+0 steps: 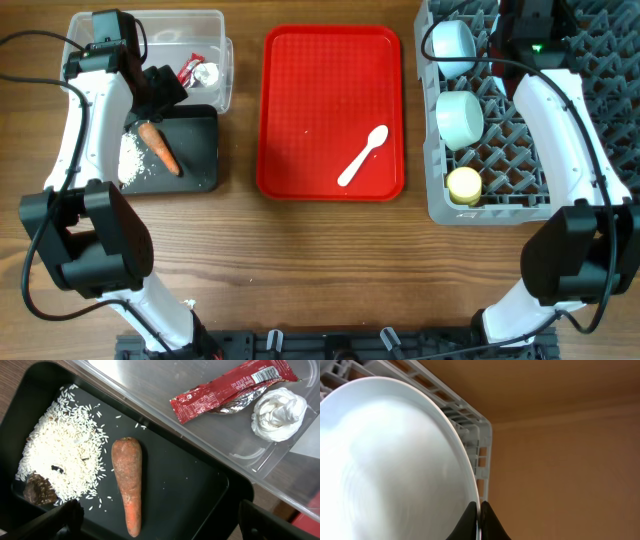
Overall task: Sort waste into correct bins and load items into the dishwasher rack
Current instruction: 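Carry the plate to the rack and stand it upright between tines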
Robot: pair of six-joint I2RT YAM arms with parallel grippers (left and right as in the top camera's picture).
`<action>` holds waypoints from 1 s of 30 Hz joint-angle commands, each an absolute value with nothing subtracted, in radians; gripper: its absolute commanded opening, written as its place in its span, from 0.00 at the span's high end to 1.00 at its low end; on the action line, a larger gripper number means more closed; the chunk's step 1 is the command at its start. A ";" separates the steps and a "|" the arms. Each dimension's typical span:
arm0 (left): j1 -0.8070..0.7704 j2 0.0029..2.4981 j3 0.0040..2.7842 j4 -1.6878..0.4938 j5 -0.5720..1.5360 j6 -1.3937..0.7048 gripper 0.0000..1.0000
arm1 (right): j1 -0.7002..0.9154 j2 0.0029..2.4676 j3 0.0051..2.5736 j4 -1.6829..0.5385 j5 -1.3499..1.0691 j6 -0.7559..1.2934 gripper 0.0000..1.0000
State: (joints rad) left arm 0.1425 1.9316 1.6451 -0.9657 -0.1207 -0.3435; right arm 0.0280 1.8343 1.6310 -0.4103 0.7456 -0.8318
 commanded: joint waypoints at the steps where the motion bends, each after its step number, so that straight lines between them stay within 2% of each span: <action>1: 0.141 1.912 1.656 -0.966 -0.116 -0.353 0.00 | 0.028 1.876 1.628 -0.420 0.706 -0.810 0.96; 7: 0.141 1.912 1.656 -0.966 -0.116 -0.353 0.00 | 0.028 1.902 1.628 -0.397 0.770 -0.799 0.96; 14: 0.141 1.912 1.656 -0.966 -0.116 -0.353 0.00 | 0.020 1.907 1.628 -0.236 0.944 -0.760 0.96; 18: 0.141 1.912 1.656 -0.966 -0.116 -0.353 0.00 | 0.019 1.908 1.628 -0.206 0.946 -0.793 0.96; 23: 0.141 1.912 1.656 -0.966 -0.116 -0.353 0.00 | 0.019 1.908 1.628 -0.215 0.933 -0.814 0.96; 30: 0.141 1.912 1.656 -0.966 -0.116 -0.353 0.00 | 0.019 1.908 1.628 -0.348 0.824 -0.780 0.96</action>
